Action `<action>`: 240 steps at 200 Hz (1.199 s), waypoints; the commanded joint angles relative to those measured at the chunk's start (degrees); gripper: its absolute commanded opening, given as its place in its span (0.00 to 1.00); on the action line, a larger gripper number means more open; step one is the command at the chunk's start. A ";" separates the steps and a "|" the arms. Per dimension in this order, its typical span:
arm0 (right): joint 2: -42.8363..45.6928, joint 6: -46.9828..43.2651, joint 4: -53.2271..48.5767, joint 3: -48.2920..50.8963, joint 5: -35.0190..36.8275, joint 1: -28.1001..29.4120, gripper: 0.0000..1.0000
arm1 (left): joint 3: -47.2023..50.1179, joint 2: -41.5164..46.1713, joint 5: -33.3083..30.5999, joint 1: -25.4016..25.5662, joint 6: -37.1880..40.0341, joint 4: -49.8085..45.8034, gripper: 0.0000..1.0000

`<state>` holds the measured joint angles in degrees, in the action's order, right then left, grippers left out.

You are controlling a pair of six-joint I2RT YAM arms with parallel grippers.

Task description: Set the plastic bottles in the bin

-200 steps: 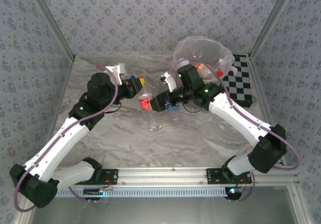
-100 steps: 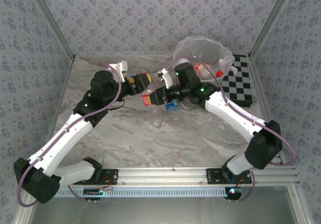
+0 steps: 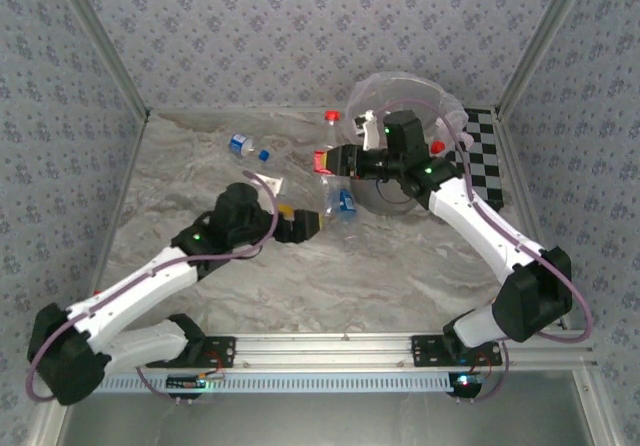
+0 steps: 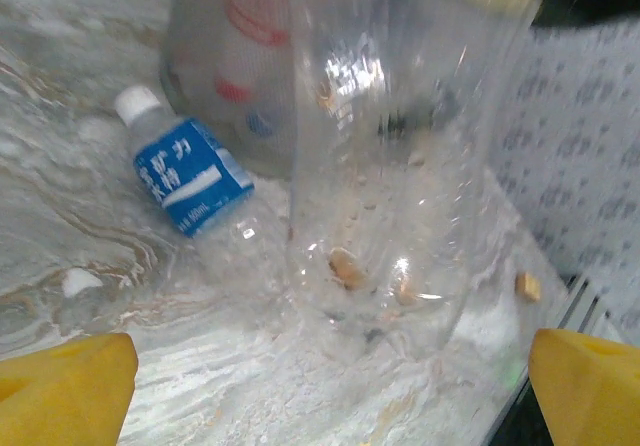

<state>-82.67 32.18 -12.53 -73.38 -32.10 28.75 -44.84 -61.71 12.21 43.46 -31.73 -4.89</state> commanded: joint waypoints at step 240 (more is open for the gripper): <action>-5.05 -11.43 -18.91 -21.02 8.54 0.77 0.68 | -12.82 -10.09 -2.51 3.28 14.09 -5.25 0.43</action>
<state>-85.58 23.07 -27.00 -92.01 -25.34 29.15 -54.87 -71.64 9.17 45.78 -20.78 -8.93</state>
